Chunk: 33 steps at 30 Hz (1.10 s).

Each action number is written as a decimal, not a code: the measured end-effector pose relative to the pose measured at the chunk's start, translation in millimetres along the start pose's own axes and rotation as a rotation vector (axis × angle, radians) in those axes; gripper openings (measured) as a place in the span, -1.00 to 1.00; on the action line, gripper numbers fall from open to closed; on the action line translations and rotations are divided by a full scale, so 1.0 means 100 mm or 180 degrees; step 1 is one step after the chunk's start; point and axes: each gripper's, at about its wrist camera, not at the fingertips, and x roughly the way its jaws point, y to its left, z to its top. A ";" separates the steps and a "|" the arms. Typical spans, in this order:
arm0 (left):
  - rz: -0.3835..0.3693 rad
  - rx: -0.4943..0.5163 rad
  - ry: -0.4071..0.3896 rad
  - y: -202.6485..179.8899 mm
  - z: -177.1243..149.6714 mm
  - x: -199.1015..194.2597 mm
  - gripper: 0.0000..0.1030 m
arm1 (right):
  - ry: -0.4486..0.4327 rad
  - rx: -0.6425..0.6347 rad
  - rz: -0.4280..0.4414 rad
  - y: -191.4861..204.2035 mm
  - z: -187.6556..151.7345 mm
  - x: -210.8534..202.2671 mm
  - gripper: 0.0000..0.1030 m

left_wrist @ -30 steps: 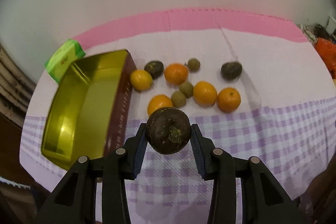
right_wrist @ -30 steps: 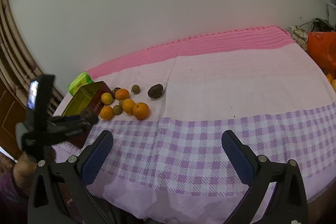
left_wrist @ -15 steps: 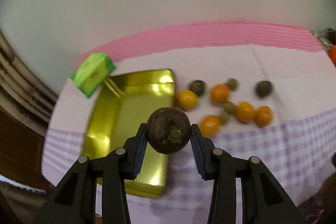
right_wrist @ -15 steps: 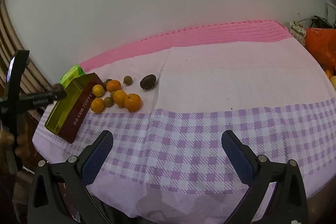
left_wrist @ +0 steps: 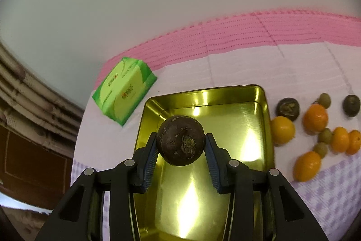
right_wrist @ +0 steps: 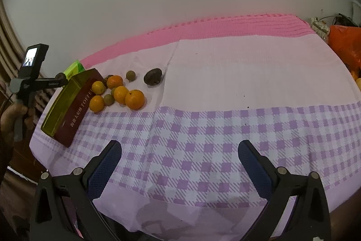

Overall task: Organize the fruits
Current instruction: 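Carry the passion fruit into the tin with the left gripper and release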

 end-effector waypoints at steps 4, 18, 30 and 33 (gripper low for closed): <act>0.0098 0.0054 0.0058 0.00 0.07 0.18 -0.19 | 0.0043 -0.0007 -0.0017 -0.01 -0.02 0.04 1.00; 0.0159 0.0021 0.0245 0.06 0.17 0.67 -0.18 | 0.0220 0.0037 -0.0086 -0.09 -0.09 0.21 1.00; -0.0047 -0.0145 0.0011 0.18 0.23 0.53 0.18 | 0.0196 -0.0015 0.0143 -0.01 -0.05 0.17 1.00; -0.0135 -0.0241 -0.0183 0.23 0.20 0.23 0.18 | 0.0122 -0.0162 0.0370 0.12 0.02 0.11 1.00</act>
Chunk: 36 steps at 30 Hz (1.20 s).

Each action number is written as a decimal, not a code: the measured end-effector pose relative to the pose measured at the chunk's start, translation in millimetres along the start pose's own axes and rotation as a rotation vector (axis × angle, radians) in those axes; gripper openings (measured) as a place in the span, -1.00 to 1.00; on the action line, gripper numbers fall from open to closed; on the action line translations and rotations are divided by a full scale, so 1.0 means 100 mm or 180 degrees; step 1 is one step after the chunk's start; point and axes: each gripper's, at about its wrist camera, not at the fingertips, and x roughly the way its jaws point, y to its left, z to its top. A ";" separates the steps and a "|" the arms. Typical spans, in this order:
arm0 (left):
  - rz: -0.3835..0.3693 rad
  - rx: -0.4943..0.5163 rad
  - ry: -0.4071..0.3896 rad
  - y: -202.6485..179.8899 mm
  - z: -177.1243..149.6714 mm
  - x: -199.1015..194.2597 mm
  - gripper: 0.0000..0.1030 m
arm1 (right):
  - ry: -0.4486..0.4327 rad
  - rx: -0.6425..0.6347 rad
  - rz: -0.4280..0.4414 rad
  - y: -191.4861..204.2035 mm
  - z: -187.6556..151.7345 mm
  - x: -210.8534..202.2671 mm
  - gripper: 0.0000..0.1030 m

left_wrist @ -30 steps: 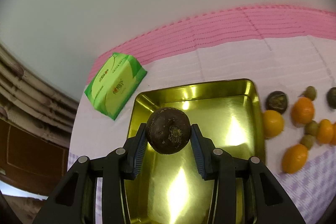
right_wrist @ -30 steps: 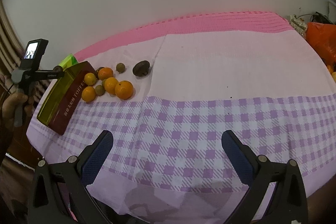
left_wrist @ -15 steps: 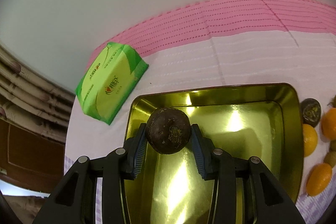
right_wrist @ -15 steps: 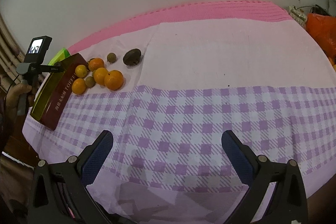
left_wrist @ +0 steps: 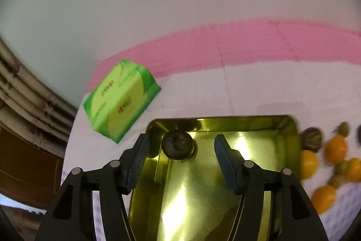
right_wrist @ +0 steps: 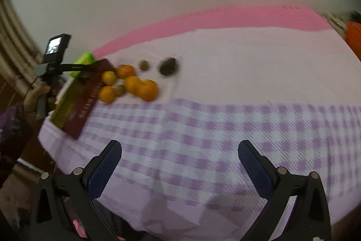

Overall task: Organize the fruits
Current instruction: 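Carry the passion fruit into the tin with the left gripper and release, then grasp an orange with the right gripper, then carry the orange into the tin with the right gripper and release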

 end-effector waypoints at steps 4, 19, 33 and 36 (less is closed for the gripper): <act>-0.0276 -0.0280 -0.0215 0.07 -0.18 -0.55 0.28 | -0.0053 -0.0347 0.0225 0.22 0.16 0.00 0.97; -0.0115 -0.0838 -0.0161 0.03 -1.62 -1.63 0.43 | 0.0341 -0.1481 0.0217 0.66 0.59 1.00 0.45; -0.0086 -0.0968 0.0099 0.10 -1.92 -1.29 0.43 | 0.0703 -0.1631 0.0079 0.68 0.66 1.45 -0.33; -0.0063 -0.0945 0.0008 0.10 -1.90 -1.35 0.43 | 0.0669 -0.1650 -0.0002 0.72 0.61 1.34 -0.34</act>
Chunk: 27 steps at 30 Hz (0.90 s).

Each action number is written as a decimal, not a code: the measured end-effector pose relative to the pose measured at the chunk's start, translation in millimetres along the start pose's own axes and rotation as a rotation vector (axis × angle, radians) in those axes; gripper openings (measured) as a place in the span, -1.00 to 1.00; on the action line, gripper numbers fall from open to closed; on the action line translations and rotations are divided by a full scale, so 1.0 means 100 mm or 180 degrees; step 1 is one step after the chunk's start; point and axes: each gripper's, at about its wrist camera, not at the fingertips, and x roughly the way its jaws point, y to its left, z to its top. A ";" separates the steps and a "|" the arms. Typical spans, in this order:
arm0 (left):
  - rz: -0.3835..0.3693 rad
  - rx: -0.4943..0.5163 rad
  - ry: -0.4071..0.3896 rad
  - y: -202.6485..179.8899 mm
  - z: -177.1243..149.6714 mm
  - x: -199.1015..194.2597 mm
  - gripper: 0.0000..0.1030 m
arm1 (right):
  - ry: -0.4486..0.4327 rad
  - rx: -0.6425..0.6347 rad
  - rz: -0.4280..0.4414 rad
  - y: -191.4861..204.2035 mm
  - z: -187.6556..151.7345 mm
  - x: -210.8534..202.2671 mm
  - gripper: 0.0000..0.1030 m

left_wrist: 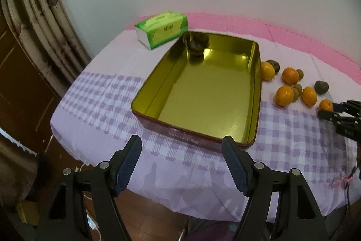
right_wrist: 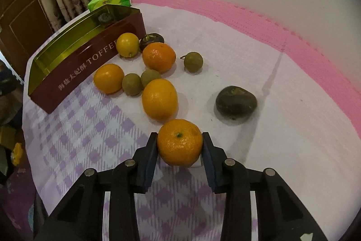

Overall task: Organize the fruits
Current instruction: 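Carry the orange into the tin with the right gripper and release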

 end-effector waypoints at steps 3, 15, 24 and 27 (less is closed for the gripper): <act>0.0069 -0.0022 -0.0130 0.01 0.02 -0.08 0.45 | -0.0201 0.0090 0.0086 0.08 -0.01 -0.29 -0.34; 0.0073 -0.0417 -0.0211 0.32 0.10 -0.15 0.46 | -0.0712 -0.0059 0.0644 0.77 0.97 -0.63 -0.33; 0.0084 -0.0481 -0.0087 0.44 0.11 -0.05 0.46 | -0.0372 -0.0216 0.0595 1.28 1.55 0.08 -0.33; 0.0101 -0.0518 -0.0006 0.48 0.11 0.00 0.46 | -0.0243 -0.0177 0.0530 1.30 1.64 0.30 -0.33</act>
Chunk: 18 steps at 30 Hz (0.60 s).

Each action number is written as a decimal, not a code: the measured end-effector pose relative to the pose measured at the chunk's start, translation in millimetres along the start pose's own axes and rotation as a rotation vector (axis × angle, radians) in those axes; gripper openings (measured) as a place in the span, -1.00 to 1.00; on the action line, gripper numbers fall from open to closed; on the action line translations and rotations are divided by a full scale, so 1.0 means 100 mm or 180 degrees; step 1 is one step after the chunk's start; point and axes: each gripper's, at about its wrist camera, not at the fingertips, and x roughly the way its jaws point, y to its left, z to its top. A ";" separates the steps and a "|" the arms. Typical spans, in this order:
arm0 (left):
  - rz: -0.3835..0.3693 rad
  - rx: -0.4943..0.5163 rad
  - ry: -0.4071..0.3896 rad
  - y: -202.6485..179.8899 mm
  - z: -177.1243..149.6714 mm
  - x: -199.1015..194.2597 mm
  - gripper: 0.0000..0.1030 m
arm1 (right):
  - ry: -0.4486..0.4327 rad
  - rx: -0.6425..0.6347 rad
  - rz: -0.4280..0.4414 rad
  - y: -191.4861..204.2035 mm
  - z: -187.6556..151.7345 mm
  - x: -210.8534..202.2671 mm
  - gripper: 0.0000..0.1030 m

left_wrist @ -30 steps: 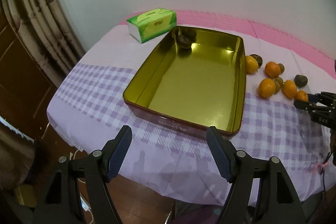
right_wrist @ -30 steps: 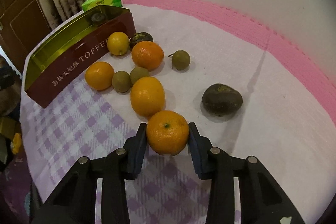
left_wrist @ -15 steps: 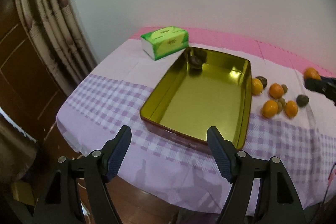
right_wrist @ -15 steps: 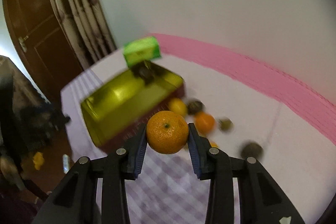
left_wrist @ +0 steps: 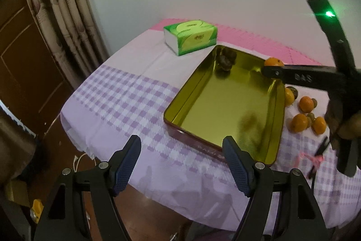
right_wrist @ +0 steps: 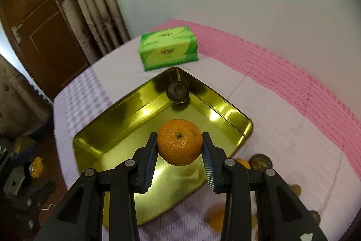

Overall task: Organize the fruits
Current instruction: 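Carry the orange into the tin with the right gripper and release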

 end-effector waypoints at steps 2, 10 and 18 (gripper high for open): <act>-0.0016 -0.0042 0.0066 0.03 0.00 0.05 0.46 | 0.0052 0.0029 -0.0032 -0.01 0.05 0.10 -0.33; -0.0017 -0.0058 0.0235 0.07 -0.01 0.16 0.46 | 0.0164 0.0239 -0.0094 -0.08 0.21 0.44 -0.32; -0.0023 -0.0091 0.0356 0.10 -0.01 0.24 0.46 | 0.0261 0.0386 -0.0167 -0.15 0.23 0.62 -0.31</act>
